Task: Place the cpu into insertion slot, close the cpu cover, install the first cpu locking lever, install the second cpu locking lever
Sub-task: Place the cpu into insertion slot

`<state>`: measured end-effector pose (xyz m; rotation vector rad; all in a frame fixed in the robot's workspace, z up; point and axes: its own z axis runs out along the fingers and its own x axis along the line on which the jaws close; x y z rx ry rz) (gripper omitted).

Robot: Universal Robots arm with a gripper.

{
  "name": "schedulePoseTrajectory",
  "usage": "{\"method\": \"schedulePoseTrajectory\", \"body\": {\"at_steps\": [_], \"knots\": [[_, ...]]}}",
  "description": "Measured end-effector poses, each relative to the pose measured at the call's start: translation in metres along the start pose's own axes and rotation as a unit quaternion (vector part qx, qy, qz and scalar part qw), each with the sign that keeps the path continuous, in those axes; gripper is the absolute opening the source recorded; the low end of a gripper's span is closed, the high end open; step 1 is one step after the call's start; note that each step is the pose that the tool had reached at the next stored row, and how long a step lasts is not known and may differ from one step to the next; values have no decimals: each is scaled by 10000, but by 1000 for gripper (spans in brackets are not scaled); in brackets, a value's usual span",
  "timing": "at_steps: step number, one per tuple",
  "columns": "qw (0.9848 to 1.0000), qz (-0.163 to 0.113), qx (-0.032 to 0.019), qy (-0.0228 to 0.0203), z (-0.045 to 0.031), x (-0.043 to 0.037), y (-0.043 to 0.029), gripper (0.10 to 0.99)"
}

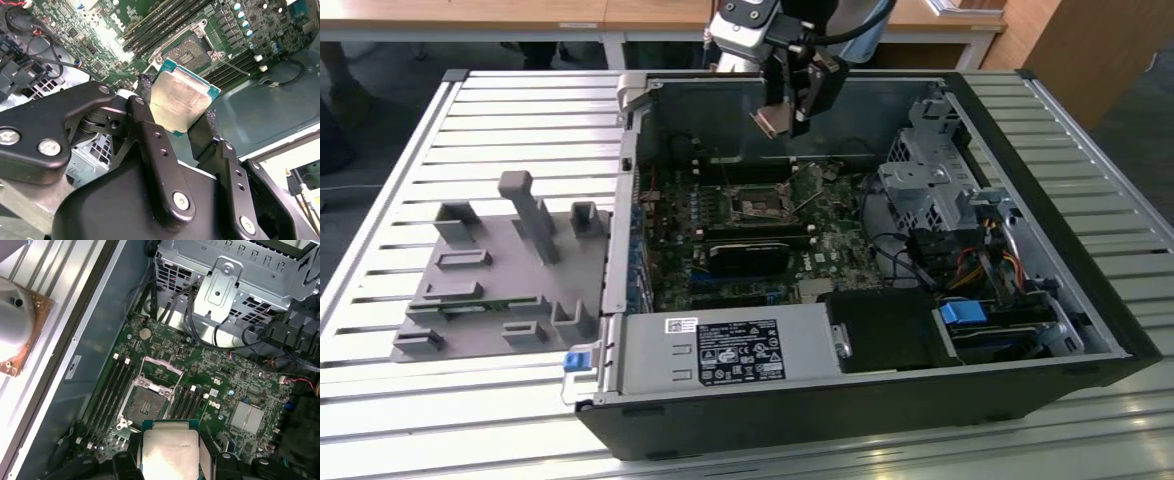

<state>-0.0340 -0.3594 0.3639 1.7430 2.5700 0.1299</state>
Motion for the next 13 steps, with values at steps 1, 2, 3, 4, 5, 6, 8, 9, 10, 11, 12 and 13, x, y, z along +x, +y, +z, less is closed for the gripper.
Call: {"method": "schedulePoseTrajectory", "body": {"at_steps": [1, 2, 3, 4, 5, 6, 8, 9, 10, 11, 12, 13], "knots": [[10000, 40, -1, -3, 0, 0, 0, 541], [10000, 81, -2, -7, 1, 0, 0, 541], [9999, 122, -2, -11, 1, 0, 0, 541], [9999, 161, -3, -14, 1, 0, 0, 541], [9998, 201, -4, -18, 2, 0, 0, 541], [9997, 241, -5, -21, 2, 0, 0, 541], [9995, 328, -7, -29, 4, 0, 0, 541], [9993, 375, -8, -32, 5, 0, 0, 541], [9991, 426, -9, -37, 7, 0, 0, 541], [9988, 479, -10, -42, 8, 0, -1, 541], [9986, 533, -11, -47, 9, 0, -1, 541], [9982, 590, -11, -52, 11, 0, -1, 541]]}}
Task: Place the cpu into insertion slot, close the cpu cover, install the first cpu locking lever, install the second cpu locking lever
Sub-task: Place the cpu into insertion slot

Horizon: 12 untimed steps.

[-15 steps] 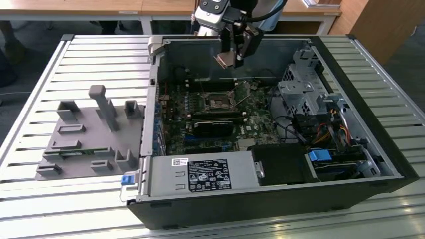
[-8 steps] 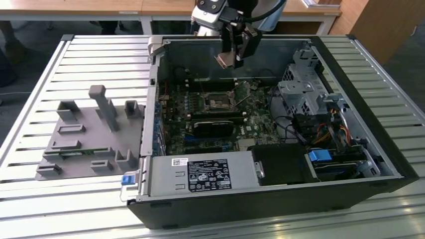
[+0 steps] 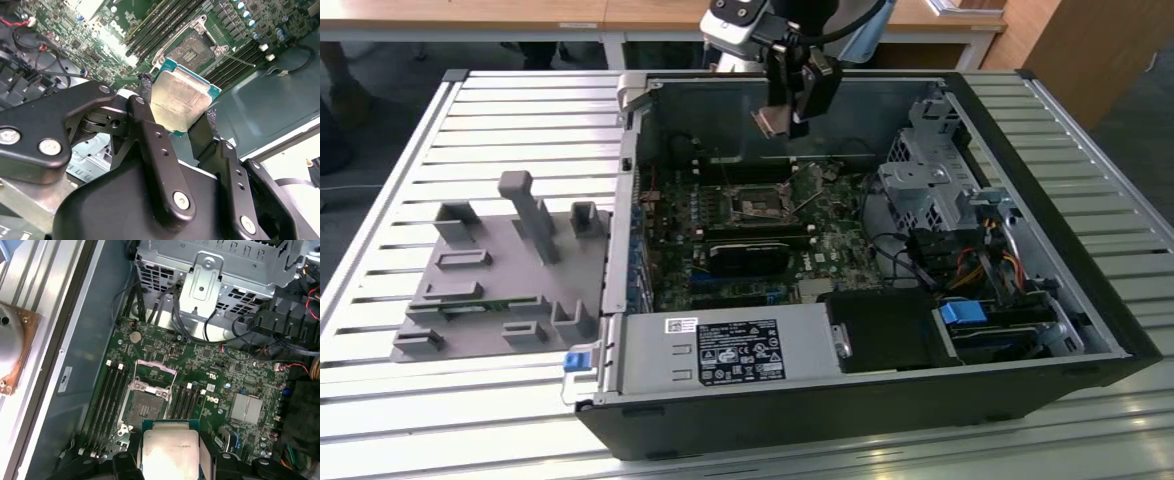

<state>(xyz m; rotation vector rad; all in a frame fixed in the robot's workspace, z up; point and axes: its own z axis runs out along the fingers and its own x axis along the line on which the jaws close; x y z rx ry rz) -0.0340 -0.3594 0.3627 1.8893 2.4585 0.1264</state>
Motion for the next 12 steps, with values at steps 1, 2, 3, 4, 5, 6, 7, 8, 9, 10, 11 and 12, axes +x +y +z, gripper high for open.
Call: {"method": "schedulePoseTrajectory", "body": {"at_steps": [1, 2, 3, 4, 5, 6, 7, 8, 9, 10, 11, 12], "knots": [[10000, 64, -1, -6, 2, 0, 0, 541], [9999, 144, -3, -13, 4, 0, 0, 541], [9997, 225, -4, -20, 6, 0, -1, 541], [9995, 306, -6, -28, 9, 0, -1, 541], [9992, 390, -7, -35, 11, 0, -1, 541], [9988, 478, -9, -43, 14, 0, -1, 541], [9984, 567, -11, -50, 16, 0, -1, 541], [9978, 658, -13, -59, 18, 0, -1, 541], [9972, 744, -15, -66, 20, 0, -2, 541], [9965, 828, -16, -74, 22, 0, -2, 541], [9958, 907, -17, -80, 24, -1, -2, 541], [9951, 981, -19, -87, 26, 0, -2, 541]]}}
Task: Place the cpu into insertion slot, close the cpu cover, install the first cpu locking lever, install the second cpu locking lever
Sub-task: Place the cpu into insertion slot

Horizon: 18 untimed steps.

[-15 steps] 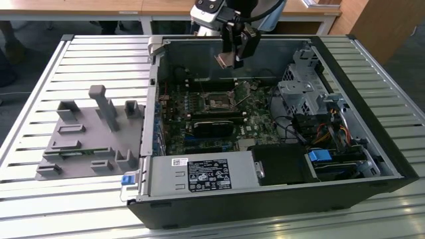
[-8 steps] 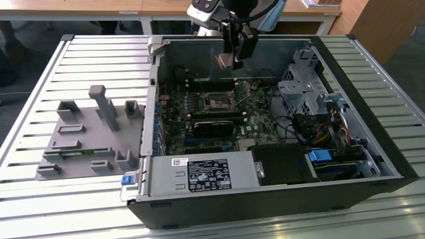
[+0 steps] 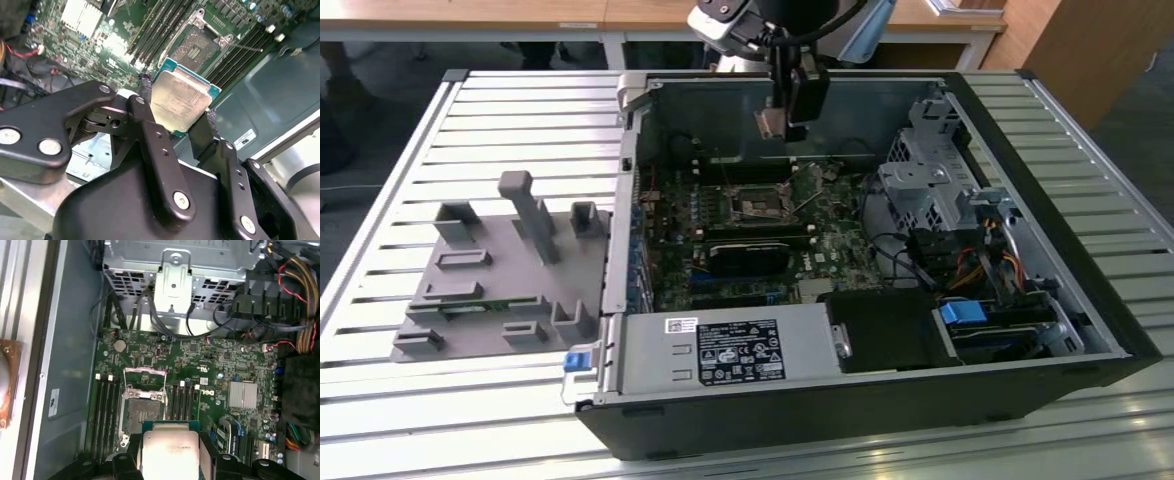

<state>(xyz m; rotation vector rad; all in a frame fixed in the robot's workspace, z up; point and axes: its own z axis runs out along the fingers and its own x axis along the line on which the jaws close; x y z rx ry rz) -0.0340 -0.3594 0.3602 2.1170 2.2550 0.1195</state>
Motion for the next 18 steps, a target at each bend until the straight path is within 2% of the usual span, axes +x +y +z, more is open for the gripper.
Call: {"method": "schedulePoseTrajectory", "body": {"at_steps": [6, 18], "knots": [[9995, 316, -5, -29, 14, 0, -1, 541], [9993, 356, -6, -64, 91, -1, -8, 541]]}}
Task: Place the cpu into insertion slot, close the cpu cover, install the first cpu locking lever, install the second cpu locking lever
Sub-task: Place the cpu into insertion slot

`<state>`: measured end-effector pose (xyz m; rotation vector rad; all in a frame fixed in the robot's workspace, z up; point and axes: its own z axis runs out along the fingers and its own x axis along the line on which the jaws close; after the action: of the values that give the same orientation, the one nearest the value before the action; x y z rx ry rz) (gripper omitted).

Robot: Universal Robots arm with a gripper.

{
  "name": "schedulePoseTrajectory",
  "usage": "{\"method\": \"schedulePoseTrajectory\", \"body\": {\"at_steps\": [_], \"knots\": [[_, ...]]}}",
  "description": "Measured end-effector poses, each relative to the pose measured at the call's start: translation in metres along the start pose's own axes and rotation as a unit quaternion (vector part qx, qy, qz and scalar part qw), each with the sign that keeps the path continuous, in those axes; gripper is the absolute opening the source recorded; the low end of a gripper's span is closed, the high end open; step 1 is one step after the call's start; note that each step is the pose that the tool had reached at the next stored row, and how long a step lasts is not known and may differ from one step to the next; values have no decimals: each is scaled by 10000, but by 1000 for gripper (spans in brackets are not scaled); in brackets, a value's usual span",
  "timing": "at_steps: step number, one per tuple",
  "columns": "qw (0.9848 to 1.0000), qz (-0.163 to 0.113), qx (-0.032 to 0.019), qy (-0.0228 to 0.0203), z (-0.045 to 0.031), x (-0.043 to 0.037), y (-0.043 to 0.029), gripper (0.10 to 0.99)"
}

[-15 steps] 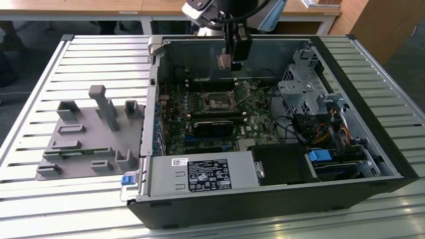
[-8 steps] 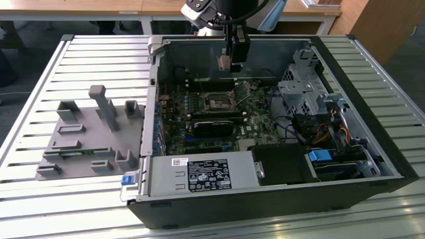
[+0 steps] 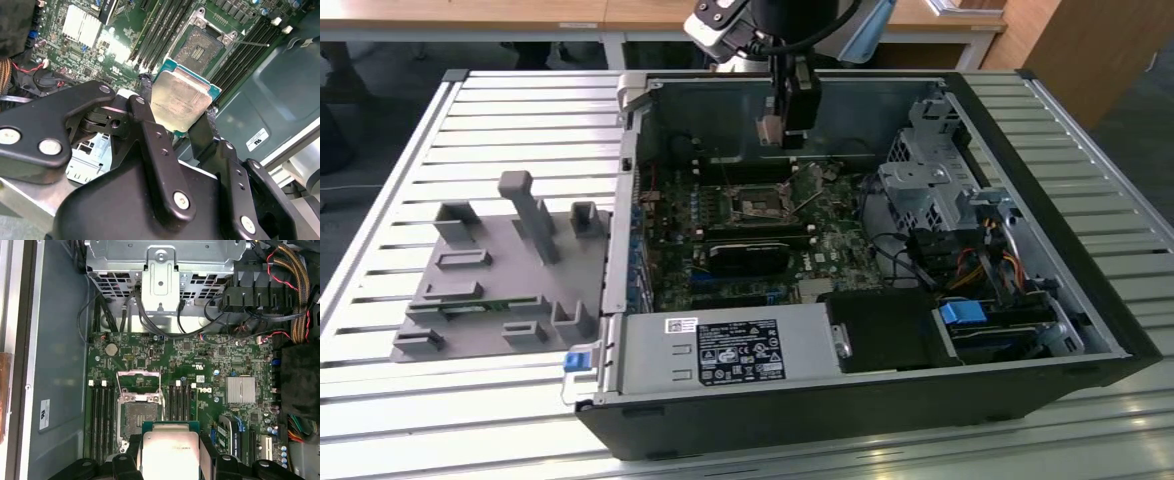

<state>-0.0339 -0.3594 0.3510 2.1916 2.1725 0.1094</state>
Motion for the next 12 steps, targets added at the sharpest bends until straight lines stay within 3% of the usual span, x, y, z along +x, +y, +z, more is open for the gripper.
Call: {"method": "schedulePoseTrajectory", "body": {"at_steps": [12], "knots": [[10000, 15, 0, -27, 156, 63, -15, 541]]}}
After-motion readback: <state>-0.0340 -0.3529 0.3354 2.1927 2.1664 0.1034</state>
